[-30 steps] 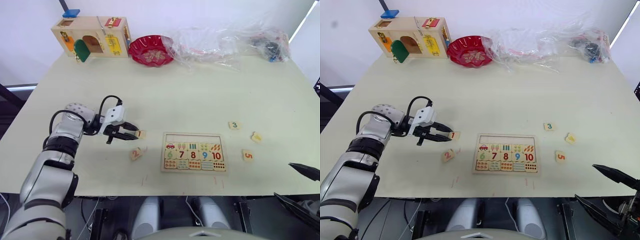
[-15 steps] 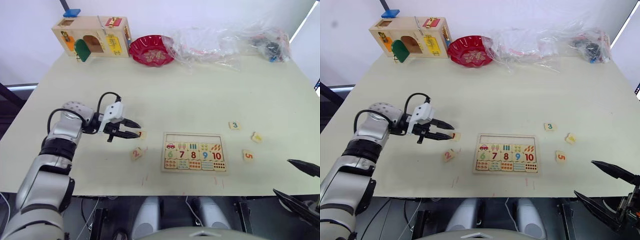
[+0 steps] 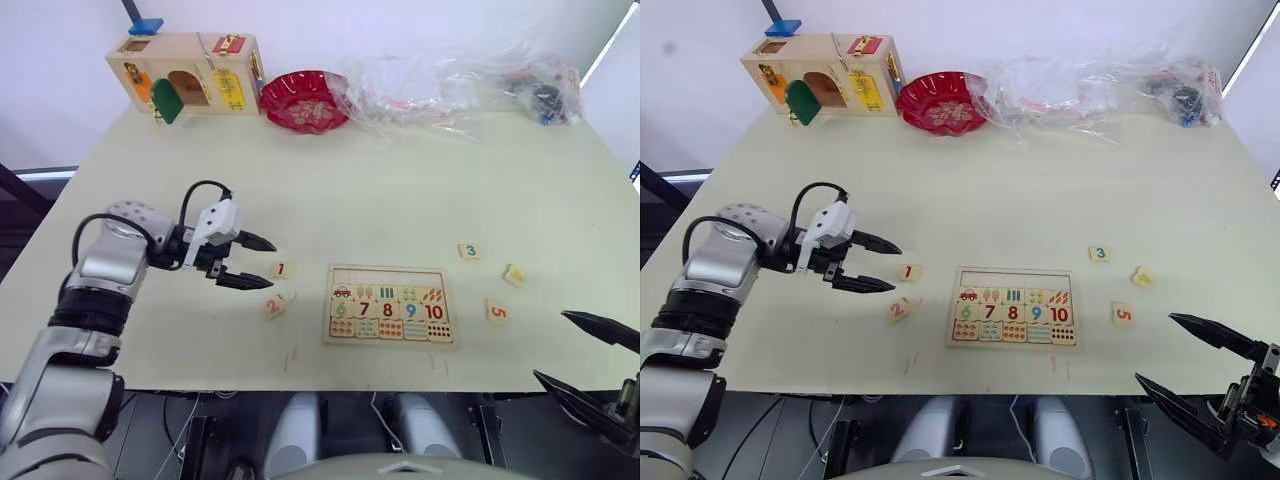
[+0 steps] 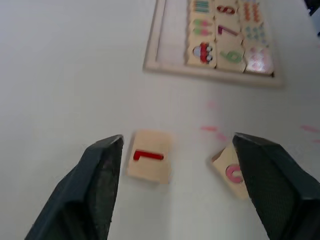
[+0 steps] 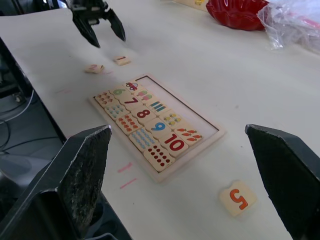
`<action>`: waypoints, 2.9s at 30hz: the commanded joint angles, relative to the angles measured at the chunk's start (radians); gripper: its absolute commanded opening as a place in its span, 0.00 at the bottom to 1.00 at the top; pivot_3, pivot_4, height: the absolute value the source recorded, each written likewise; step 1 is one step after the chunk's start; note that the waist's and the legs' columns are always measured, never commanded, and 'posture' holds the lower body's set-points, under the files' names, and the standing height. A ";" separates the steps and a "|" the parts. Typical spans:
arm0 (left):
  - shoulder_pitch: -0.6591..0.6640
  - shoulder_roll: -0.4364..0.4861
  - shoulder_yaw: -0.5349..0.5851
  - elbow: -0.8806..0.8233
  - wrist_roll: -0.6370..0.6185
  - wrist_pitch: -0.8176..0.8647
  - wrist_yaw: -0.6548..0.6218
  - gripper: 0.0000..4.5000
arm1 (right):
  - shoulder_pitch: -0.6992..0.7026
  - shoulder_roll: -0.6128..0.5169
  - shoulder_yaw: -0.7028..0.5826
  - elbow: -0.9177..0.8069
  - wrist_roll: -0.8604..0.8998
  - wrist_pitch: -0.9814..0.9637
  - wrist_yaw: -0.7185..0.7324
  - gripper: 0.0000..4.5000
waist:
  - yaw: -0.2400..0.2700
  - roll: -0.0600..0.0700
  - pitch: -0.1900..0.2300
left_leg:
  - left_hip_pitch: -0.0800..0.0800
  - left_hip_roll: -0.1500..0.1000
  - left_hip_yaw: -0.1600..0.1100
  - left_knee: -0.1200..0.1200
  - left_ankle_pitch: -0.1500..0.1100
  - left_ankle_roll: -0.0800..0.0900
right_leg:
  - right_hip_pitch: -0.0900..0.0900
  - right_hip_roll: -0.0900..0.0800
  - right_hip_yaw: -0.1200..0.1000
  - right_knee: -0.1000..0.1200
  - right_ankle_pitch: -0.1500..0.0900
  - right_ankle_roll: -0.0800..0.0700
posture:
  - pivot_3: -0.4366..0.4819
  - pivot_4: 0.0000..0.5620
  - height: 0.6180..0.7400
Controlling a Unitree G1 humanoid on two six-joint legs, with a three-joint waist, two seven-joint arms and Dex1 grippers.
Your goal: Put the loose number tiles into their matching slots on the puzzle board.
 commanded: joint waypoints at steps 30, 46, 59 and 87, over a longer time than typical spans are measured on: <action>-0.140 -0.081 -0.039 0.292 0.112 -0.317 -0.033 0.21 | 0.040 0.002 -0.009 -0.040 0.029 -0.004 -0.016 1.00 | -0.003 -0.001 0.000 | 0.000 0.000 -0.001 0.000 0.000 0.000 | 0.000 0.000 0.000 0.000 0.000 0.000 | 0.48 0.27 1.00; -0.073 0.109 -0.107 -0.683 0.162 0.494 0.116 0.21 | 0.036 0.004 -0.015 -0.050 0.029 -0.013 -0.021 1.00 | 0.002 0.000 0.000 | -0.001 0.000 -0.002 0.000 0.000 0.000 | 0.001 -0.001 -0.001 0.000 0.000 0.000 | 0.48 0.27 1.00; -0.265 0.034 -0.328 -0.846 0.225 0.851 0.212 0.21 | 0.046 0.017 0.021 -0.092 0.014 -0.015 -0.028 1.00 | -0.003 0.001 0.000 | 0.001 0.000 -0.001 0.000 0.000 0.000 | 0.001 0.001 0.000 0.000 0.000 0.000 | 0.48 0.27 1.00; -0.303 -0.101 -0.512 -0.758 0.323 0.879 0.359 0.21 | 0.060 0.049 0.076 -0.116 -0.024 -0.054 -0.038 1.00 | -0.001 0.001 0.000 | 0.000 -0.001 -0.001 0.000 0.000 0.000 | 0.001 0.000 0.000 0.000 0.000 0.000 | 0.48 0.27 1.00</action>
